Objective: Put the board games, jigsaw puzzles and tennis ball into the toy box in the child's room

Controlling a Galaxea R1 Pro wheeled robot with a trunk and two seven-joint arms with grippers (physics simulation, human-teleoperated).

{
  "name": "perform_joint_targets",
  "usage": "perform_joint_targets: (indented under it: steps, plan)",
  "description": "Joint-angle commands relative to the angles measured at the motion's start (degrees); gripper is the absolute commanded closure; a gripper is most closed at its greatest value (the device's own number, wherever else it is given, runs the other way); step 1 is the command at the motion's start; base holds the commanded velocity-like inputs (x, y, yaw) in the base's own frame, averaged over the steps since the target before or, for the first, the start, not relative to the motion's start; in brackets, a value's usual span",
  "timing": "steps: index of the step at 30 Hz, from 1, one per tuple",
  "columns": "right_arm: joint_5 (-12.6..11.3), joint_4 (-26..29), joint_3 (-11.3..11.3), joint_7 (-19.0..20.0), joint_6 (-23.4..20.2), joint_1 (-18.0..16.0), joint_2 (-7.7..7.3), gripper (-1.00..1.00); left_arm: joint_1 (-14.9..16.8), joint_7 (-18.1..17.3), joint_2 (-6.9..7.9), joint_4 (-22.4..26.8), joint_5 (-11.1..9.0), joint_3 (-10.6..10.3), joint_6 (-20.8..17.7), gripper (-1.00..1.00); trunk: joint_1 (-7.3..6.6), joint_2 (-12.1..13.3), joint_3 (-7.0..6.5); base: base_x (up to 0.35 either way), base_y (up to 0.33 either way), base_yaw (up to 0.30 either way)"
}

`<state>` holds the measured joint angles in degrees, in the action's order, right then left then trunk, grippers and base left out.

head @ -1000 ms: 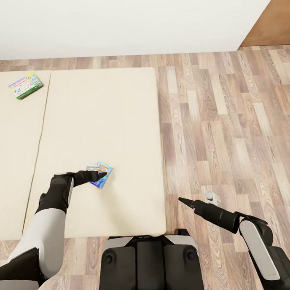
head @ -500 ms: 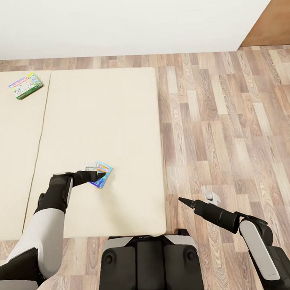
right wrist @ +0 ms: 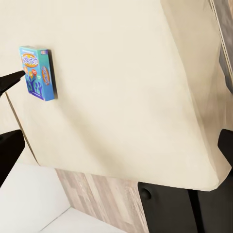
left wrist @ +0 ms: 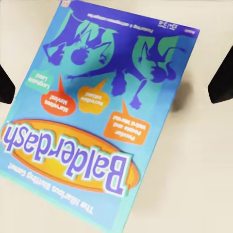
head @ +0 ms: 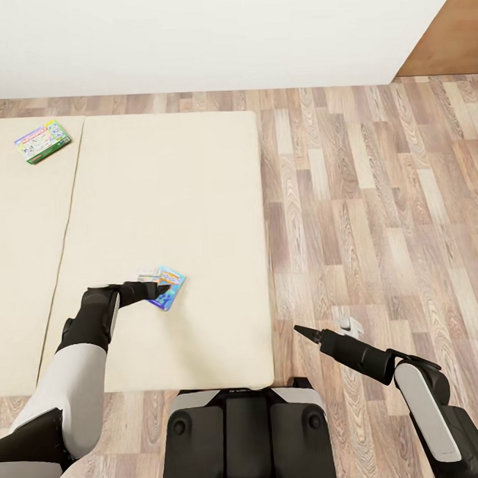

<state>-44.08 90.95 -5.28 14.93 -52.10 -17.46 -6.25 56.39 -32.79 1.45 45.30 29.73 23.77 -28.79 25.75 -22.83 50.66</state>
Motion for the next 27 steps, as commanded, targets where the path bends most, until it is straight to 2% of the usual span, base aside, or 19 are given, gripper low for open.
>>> perform_joint_targets:
  steps: [1,23,27]
  plan:
    - [0.39,0.02,-0.09,0.49,-0.27,-0.03,0.01,-1.00,0.04,-0.30,-0.04,0.07,0.51,0.22,-0.15,-1.00,0.03,-0.09,0.06,0.000,0.000,0.000]
    - [0.39,0.02,-0.09,0.54,-0.28,-0.03,0.01,-1.00,0.04,0.56,-0.14,0.05,0.36,0.15,0.02,-1.00,0.03,-0.09,0.86,0.000,0.000,0.000]
    - [0.39,0.02,-0.09,0.54,-0.28,-0.03,0.01,-1.00,0.04,0.54,-0.18,0.05,0.34,0.18,1.20,-1.00,0.03,-0.09,1.09,0.000,0.000,0.000]
